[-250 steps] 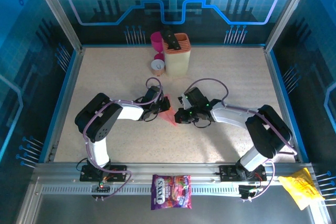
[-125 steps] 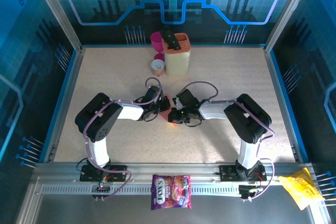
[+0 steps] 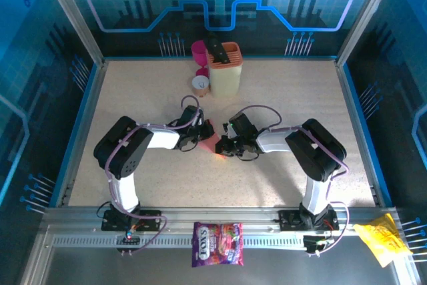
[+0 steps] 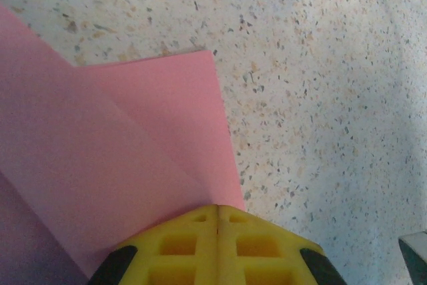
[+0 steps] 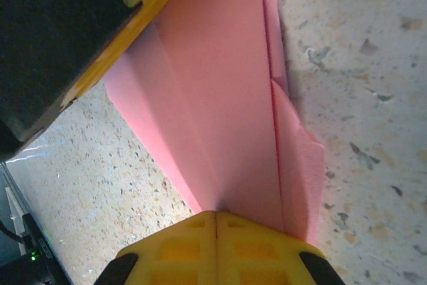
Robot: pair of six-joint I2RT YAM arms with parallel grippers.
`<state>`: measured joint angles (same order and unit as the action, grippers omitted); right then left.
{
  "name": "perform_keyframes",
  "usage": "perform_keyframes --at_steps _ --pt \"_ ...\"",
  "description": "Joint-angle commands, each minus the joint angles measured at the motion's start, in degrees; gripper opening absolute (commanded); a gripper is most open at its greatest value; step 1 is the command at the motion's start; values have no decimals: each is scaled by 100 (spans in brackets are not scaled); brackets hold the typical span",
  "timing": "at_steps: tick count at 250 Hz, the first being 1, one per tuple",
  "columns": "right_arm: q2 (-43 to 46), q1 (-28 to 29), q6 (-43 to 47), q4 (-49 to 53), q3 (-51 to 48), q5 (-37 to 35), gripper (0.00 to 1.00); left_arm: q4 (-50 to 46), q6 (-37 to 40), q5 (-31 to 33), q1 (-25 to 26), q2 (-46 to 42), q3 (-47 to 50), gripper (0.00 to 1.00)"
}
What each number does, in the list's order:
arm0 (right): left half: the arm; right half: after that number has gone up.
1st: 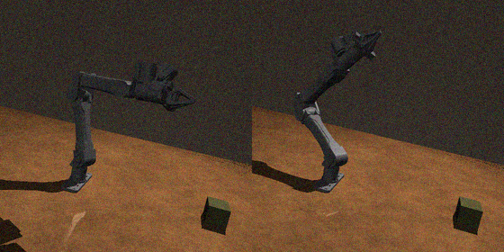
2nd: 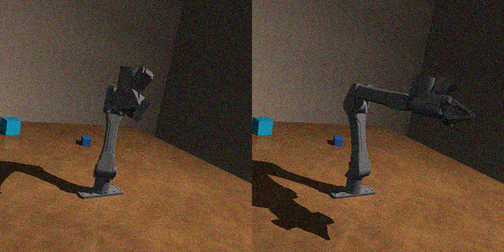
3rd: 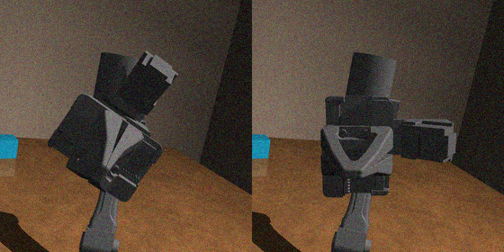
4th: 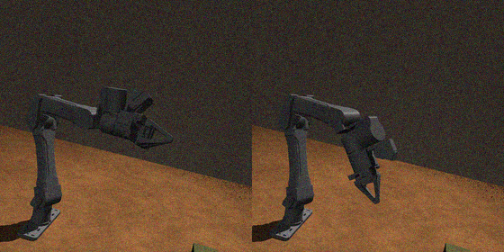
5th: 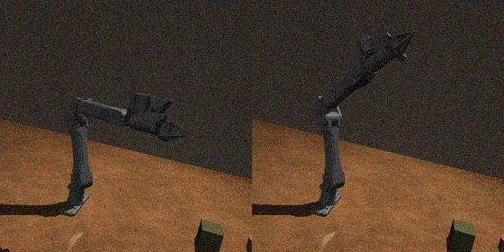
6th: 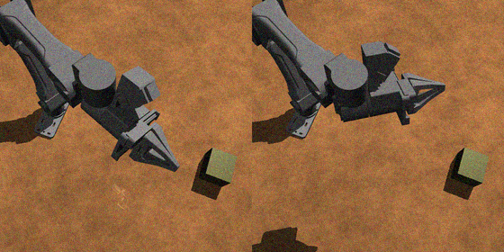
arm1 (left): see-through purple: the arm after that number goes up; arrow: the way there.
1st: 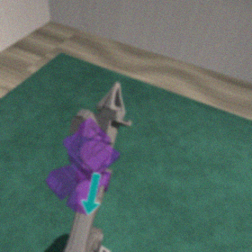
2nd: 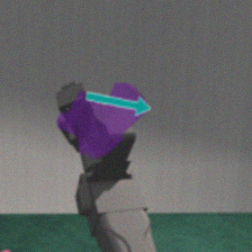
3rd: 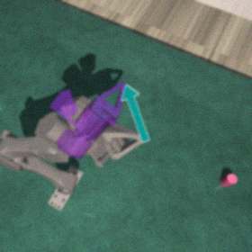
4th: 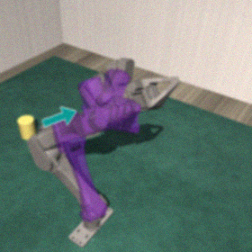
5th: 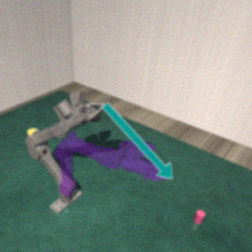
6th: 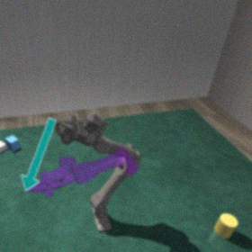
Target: Fold a paper plane with a square sheet of paper (pick it up from the middle)
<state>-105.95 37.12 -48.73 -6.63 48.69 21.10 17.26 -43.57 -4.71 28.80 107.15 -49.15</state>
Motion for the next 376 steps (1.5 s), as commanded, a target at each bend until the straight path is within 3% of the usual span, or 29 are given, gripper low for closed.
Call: perform_keyframes --at_steps 1,118,305,339,376 --pt "-589 -185 -32 1358 -499 -779 0 -720 98 595 -408 310 -80 0" --pt "-821 -346 -22 1192 -712 -714 0 -1137 195 715 -937 492 -471 0" --pt "-1164 -408 -100 881 -868 -572 0 -1073 319 795 -1679 355 -154 0" --pt "-1183 -408 -102 888 -869 -568 0 -1269 206 1113 -1702 100 -141 6" --pt "-1182 -412 -104 875 -862 -555 0 -1706 -3 1453 -1764 -301 -243 24"
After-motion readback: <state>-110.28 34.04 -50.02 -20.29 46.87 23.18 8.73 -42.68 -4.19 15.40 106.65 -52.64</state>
